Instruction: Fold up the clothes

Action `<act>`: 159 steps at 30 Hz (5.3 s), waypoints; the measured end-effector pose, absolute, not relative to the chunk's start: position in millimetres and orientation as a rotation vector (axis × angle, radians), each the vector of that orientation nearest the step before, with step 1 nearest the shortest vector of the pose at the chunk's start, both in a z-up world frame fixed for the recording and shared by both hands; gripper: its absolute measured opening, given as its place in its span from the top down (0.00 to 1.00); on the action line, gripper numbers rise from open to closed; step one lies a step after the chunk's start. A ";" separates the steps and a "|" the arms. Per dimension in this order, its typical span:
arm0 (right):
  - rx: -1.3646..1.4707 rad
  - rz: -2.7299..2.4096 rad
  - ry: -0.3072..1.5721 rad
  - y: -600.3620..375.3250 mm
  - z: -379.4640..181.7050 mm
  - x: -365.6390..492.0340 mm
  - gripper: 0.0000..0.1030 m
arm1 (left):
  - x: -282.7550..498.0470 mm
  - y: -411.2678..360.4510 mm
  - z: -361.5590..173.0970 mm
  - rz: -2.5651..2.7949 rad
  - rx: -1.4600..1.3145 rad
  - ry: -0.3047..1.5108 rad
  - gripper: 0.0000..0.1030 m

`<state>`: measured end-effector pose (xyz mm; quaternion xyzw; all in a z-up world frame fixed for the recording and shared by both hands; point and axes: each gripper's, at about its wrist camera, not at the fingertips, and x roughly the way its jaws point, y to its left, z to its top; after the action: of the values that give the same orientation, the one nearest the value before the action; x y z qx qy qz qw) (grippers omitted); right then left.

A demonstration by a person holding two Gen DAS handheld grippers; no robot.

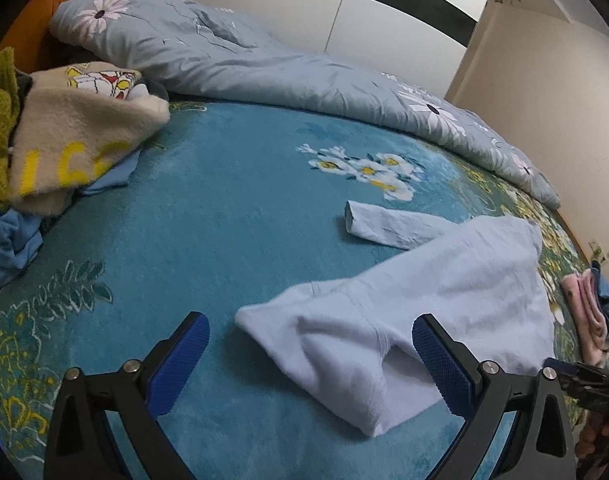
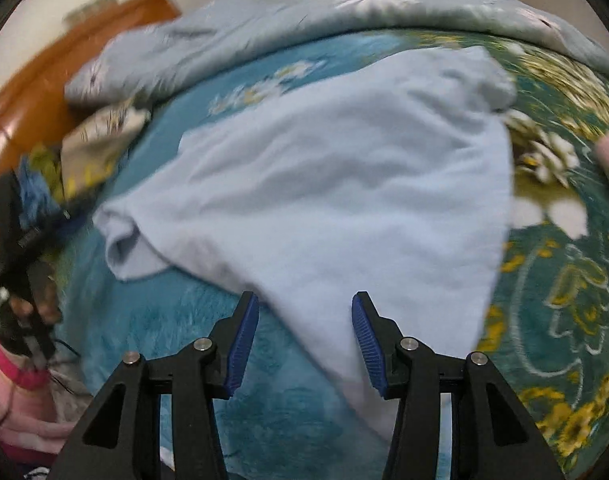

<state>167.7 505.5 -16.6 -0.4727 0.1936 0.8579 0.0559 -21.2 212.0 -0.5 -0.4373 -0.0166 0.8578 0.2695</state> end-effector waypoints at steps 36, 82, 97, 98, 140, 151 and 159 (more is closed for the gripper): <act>-0.756 2.758 0.823 569.7 127.0 167.8 0.97 | -19.2 205.1 -1.2 2.278 -1.149 -0.112 0.00; -1.346 2.338 0.545 652.9 -5.3 165.9 0.66 | 25.3 519.0 -35.3 1.544 -0.737 0.706 0.00; -0.765 2.345 0.690 674.3 76.9 262.9 0.97 | 39.3 517.2 -33.0 1.496 -0.721 0.679 0.14; -0.721 2.344 0.693 673.0 84.1 271.7 0.97 | 43.6 517.8 -32.4 1.482 -0.716 0.688 0.16; -0.067 2.659 0.163 511.8 362.7 281.0 0.97 | 66.0 311.3 312.4 2.343 0.009 0.174 0.94; 0.042 2.792 0.050 438.8 393.0 282.4 0.97 | 125.3 185.9 362.6 2.489 0.228 0.286 0.93; -0.356 2.731 0.024 473.5 346.1 124.6 0.97 | 18.6 220.8 287.5 2.539 -0.197 0.416 0.93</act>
<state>124.6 473.5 346.1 -0.1269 0.0086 0.9730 0.1924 18.6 220.8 287.5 -0.0732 0.1549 0.9455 0.2768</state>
